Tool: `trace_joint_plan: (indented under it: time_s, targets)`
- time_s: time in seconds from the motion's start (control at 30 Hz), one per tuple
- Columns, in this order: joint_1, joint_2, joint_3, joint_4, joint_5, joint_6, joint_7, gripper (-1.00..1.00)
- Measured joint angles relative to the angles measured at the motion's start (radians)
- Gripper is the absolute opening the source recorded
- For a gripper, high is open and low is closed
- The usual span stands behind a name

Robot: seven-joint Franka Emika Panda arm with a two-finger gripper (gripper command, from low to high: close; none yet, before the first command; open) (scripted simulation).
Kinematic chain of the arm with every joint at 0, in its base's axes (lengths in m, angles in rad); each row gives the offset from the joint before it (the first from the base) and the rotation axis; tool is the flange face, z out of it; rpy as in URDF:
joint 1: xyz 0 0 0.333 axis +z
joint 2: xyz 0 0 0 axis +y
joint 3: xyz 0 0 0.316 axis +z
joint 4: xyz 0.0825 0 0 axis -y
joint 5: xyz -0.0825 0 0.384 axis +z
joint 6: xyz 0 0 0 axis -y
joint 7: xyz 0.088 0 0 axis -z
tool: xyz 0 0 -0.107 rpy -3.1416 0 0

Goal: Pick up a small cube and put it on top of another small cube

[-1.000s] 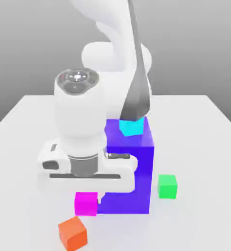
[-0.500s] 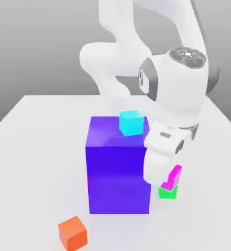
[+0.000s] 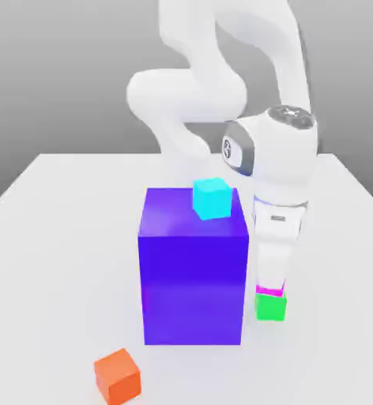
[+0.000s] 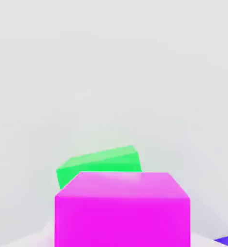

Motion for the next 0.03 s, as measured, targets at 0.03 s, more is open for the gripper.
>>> trace_joint_plan:
  time_s: [0.03]
  targets:
    - [0.001, 0.0, 0.0, 0.0, 0.0, 0.0, 0.0, 1.0]
